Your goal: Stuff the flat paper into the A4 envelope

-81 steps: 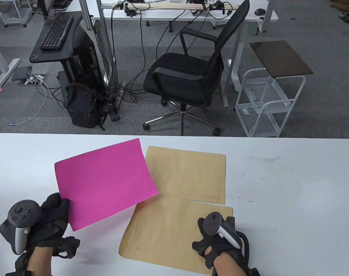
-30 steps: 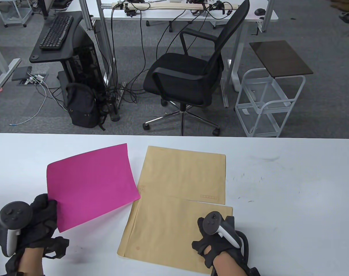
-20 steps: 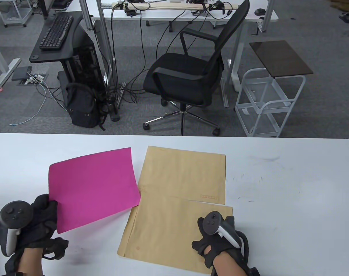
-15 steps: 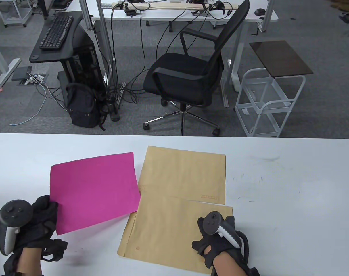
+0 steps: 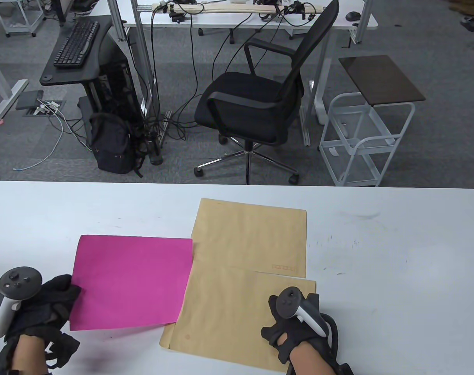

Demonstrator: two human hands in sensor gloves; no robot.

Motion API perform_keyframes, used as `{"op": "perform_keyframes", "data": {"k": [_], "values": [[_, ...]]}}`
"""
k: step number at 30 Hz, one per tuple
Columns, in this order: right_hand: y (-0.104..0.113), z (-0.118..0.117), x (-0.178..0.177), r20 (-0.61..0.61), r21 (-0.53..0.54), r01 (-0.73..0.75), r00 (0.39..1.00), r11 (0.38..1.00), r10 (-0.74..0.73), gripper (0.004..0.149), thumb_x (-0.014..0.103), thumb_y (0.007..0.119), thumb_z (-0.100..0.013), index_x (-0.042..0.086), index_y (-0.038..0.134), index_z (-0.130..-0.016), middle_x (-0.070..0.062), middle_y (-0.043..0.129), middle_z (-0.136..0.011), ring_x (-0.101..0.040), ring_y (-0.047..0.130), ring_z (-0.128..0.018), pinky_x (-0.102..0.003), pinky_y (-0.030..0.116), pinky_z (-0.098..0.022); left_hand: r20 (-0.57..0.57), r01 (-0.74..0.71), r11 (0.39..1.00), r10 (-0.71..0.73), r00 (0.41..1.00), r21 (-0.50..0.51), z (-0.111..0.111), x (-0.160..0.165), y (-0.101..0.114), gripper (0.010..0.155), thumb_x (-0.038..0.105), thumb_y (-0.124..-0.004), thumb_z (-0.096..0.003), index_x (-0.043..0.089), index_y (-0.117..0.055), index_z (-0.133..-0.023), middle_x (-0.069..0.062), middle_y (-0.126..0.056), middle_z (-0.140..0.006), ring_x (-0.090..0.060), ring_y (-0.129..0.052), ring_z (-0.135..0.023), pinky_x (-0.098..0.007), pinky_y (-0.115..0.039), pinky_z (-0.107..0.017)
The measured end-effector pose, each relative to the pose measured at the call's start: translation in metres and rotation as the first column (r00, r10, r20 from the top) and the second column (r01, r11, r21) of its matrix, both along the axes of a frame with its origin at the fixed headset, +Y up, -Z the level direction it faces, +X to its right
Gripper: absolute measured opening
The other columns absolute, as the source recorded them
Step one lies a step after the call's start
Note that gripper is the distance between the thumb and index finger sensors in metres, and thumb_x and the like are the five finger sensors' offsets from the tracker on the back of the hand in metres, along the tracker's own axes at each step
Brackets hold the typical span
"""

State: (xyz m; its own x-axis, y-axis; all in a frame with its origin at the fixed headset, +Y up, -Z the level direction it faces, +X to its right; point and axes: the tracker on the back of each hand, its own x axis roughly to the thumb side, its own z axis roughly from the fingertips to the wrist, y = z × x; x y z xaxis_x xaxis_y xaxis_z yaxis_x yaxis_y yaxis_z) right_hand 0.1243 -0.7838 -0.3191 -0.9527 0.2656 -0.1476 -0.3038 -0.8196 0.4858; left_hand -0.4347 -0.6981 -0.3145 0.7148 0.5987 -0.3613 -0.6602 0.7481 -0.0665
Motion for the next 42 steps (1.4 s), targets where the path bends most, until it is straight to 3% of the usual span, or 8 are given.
{"op": "perform_keyframes", "data": {"k": [8, 19, 42], "values": [[0.0, 0.0, 0.001, 0.004, 0.0, 0.003, 1.0, 1.0, -0.003, 0.079, 0.058, 0.085, -0.048, 0.043, 0.037, -0.109, 0.002, 0.018, -0.111, -0.035, 0.023, -0.104, -0.063, 0.032, -0.072, 0.038, -0.025, 0.994, 0.029, 0.999, -0.105, 0.002, -0.011, -0.004, 0.043, 0.036, -0.081, -0.0455, 0.023, -0.087, -0.086, 0.011, -0.106, -0.057, -0.017, -0.111, -0.041, -0.042, -0.094, -0.04], [0.001, 0.0, 0.002, 0.004, -0.004, 0.008, 1.0, 1.0, -0.008, 0.079, 0.057, 0.085, -0.048, 0.042, 0.037, -0.109, 0.002, 0.017, -0.111, -0.035, 0.023, -0.104, -0.063, 0.031, -0.072, 0.018, -0.057, 0.984, 0.061, 0.998, -0.168, 0.007, -0.021, -0.007, 0.043, 0.035, -0.082, -0.0443, 0.022, -0.09, -0.084, 0.009, -0.107, -0.055, -0.018, -0.111, -0.039, -0.043, -0.094, -0.04], [0.001, 0.0, 0.004, 0.007, -0.011, 0.019, 1.0, 1.0, -0.019, 0.078, 0.056, 0.086, -0.048, 0.043, 0.037, -0.109, 0.003, 0.017, -0.111, -0.034, 0.021, -0.105, -0.064, 0.03, -0.072, 0.064, -0.031, 0.976, 0.046, 0.997, -0.214, -0.003, -0.006, -0.018, 0.043, 0.035, -0.081, -0.045, 0.022, -0.089, -0.085, 0.009, -0.106, -0.056, -0.018, -0.11, -0.041, -0.044, -0.093, -0.042]]}}
